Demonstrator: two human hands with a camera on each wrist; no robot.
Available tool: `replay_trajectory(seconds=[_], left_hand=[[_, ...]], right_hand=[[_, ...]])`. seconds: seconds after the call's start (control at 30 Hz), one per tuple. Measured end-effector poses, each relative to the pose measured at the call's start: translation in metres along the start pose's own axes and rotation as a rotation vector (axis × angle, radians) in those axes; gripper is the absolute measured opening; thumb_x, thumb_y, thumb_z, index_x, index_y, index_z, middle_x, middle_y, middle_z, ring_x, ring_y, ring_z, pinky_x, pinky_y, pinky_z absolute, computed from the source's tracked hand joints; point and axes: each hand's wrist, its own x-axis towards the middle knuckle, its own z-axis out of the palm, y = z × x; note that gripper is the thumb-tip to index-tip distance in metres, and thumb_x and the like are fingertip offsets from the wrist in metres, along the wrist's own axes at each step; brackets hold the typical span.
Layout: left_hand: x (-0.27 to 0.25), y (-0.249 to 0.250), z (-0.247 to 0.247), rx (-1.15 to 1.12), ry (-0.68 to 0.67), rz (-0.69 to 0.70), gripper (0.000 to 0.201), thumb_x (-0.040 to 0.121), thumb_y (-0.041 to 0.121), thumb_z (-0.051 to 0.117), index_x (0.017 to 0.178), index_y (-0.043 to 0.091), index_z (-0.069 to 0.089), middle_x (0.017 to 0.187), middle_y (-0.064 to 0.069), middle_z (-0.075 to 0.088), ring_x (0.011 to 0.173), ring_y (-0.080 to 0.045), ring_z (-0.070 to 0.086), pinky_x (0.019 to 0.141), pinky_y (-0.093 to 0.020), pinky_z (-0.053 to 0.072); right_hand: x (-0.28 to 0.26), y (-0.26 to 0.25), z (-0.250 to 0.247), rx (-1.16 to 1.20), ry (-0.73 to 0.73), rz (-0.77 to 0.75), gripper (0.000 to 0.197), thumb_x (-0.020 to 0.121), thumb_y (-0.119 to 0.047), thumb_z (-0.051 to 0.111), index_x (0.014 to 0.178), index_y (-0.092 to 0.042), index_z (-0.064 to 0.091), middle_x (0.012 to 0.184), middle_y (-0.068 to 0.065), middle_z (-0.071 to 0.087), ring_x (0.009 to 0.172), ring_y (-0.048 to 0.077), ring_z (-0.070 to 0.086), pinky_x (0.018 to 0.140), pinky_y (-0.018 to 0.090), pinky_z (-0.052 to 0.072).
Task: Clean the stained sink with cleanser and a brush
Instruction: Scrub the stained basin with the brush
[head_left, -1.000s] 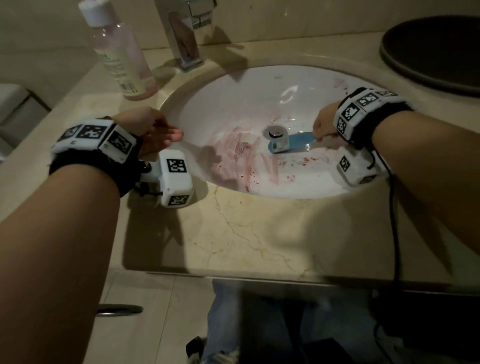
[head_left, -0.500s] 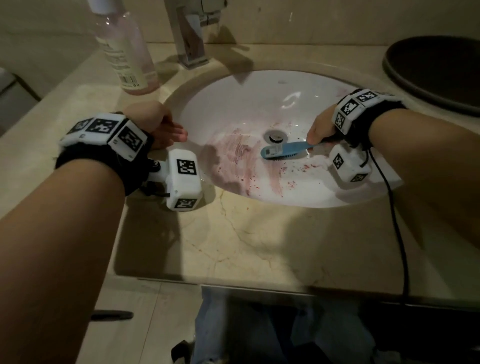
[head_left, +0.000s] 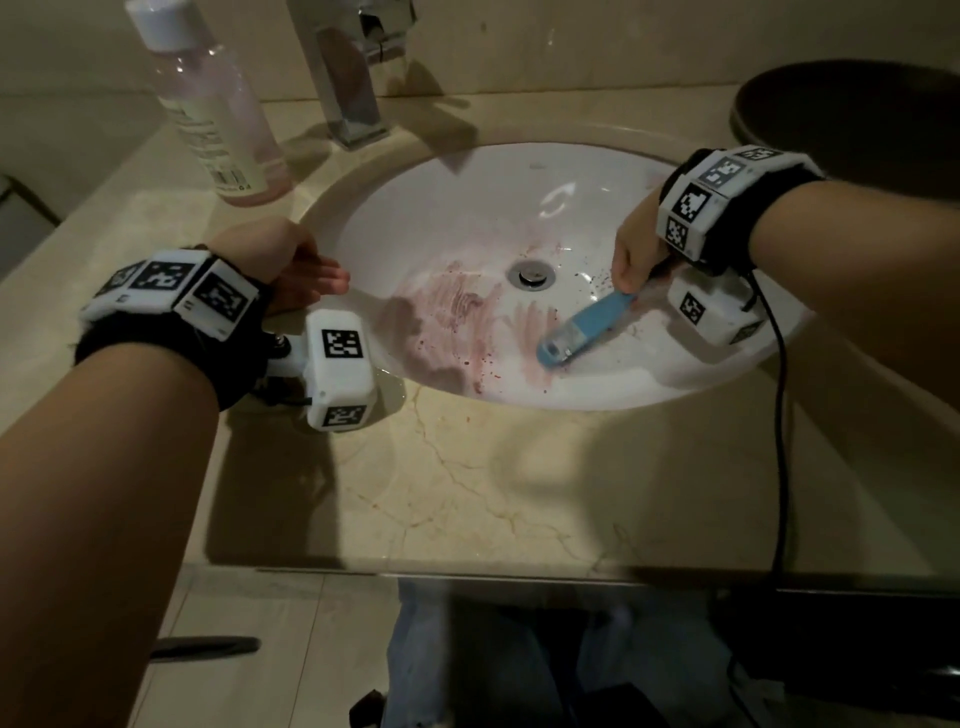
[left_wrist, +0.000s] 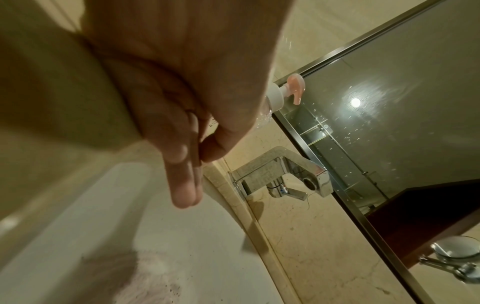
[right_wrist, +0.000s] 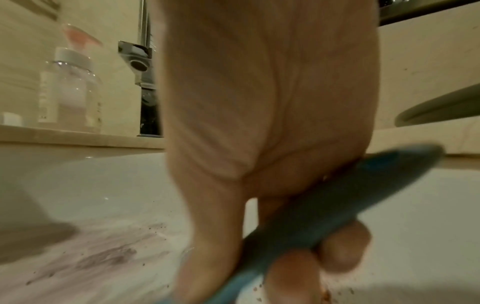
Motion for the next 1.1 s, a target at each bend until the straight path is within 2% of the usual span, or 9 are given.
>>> replay_trajectory(seconds=[0.1,0.2,0.3,0.37,0.5,0.73,0.8,0.93,1.1], left_hand=[[0.0,0.0,0.001,0.014,0.005,0.005,0.036,0.099,0.014,0.025,0.073,0.008,0.05,0.037,0.006,0.06,0.031,0.002,0.056,0.031,-0.003,0.033],[0.0,0.0,0.002,0.018,0.005,0.019,0.037,0.099,0.013,0.025,0.073,0.008,0.05,0.045,0.002,0.063,0.03,0.002,0.055,0.03,-0.003,0.033],[0.001,0.0,0.002,0.016,0.02,0.021,0.036,0.099,0.013,0.026,0.073,0.009,0.051,0.037,0.005,0.06,0.031,0.002,0.056,0.031,-0.003,0.033],[0.002,-0.001,0.001,0.014,0.024,0.021,0.036,0.099,0.013,0.026,0.073,0.009,0.051,0.036,0.006,0.059,0.031,0.002,0.056,0.031,-0.004,0.034],[0.002,-0.001,0.001,0.026,0.027,0.019,0.035,0.098,0.013,0.027,0.074,0.01,0.051,0.037,0.007,0.06,0.033,0.003,0.057,0.035,-0.007,0.036],[0.002,-0.002,0.001,0.007,0.017,0.025,0.035,0.098,0.013,0.027,0.074,0.009,0.052,0.038,0.006,0.061,0.033,0.003,0.057,0.032,-0.005,0.034],[0.003,-0.002,0.0,0.01,0.02,0.028,0.035,0.097,0.014,0.028,0.074,0.009,0.053,0.039,0.006,0.061,0.034,0.003,0.057,0.032,-0.005,0.035],[0.003,-0.002,0.0,0.01,0.028,0.025,0.035,0.097,0.014,0.028,0.073,0.009,0.053,0.039,0.006,0.061,0.033,0.003,0.057,0.032,-0.004,0.035],[0.001,-0.002,0.0,0.002,0.02,0.027,0.034,0.097,0.013,0.028,0.073,0.008,0.052,0.038,0.006,0.061,0.033,0.003,0.057,0.032,-0.005,0.035]], right_hand=[[-0.005,-0.001,0.002,0.035,-0.154,0.008,0.013,0.09,-0.017,0.061,0.081,-0.011,0.069,0.056,-0.004,0.066,0.064,0.014,0.057,0.069,0.026,0.046],[-0.001,-0.001,0.005,-0.124,0.111,0.061,0.025,0.097,-0.018,0.048,0.081,-0.007,0.063,0.058,-0.001,0.057,0.058,0.013,0.048,0.059,0.023,0.039],[-0.003,0.004,0.006,-0.271,0.266,0.048,0.017,0.096,-0.019,0.051,0.098,-0.006,0.062,0.08,-0.002,0.054,0.07,0.017,0.047,0.069,0.02,0.04],[-0.001,0.008,0.003,-0.172,0.133,0.06,0.018,0.097,-0.015,0.05,0.084,-0.008,0.061,0.073,-0.003,0.056,0.067,0.013,0.047,0.064,0.013,0.04],[-0.008,0.005,0.001,0.093,-0.191,0.076,0.019,0.091,-0.013,0.058,0.076,-0.007,0.067,0.061,0.003,0.066,0.075,0.02,0.053,0.08,0.035,0.044],[-0.011,0.012,0.016,-0.068,0.321,0.146,0.027,0.091,-0.011,0.055,0.116,-0.001,0.061,0.096,0.013,0.059,0.081,0.022,0.049,0.063,0.029,0.041],[-0.011,0.008,0.018,-0.044,0.298,0.135,0.028,0.089,-0.008,0.057,0.118,-0.008,0.06,0.087,0.01,0.056,0.085,0.024,0.049,0.06,0.03,0.044],[-0.014,-0.018,0.014,0.041,-0.038,0.081,0.017,0.093,-0.019,0.056,0.102,-0.007,0.062,0.087,0.009,0.058,0.092,0.023,0.053,0.095,0.037,0.045],[-0.017,-0.026,0.005,0.07,0.059,0.005,0.015,0.077,-0.019,0.072,0.077,-0.007,0.063,0.066,0.007,0.06,0.068,0.021,0.052,0.066,0.03,0.045]])
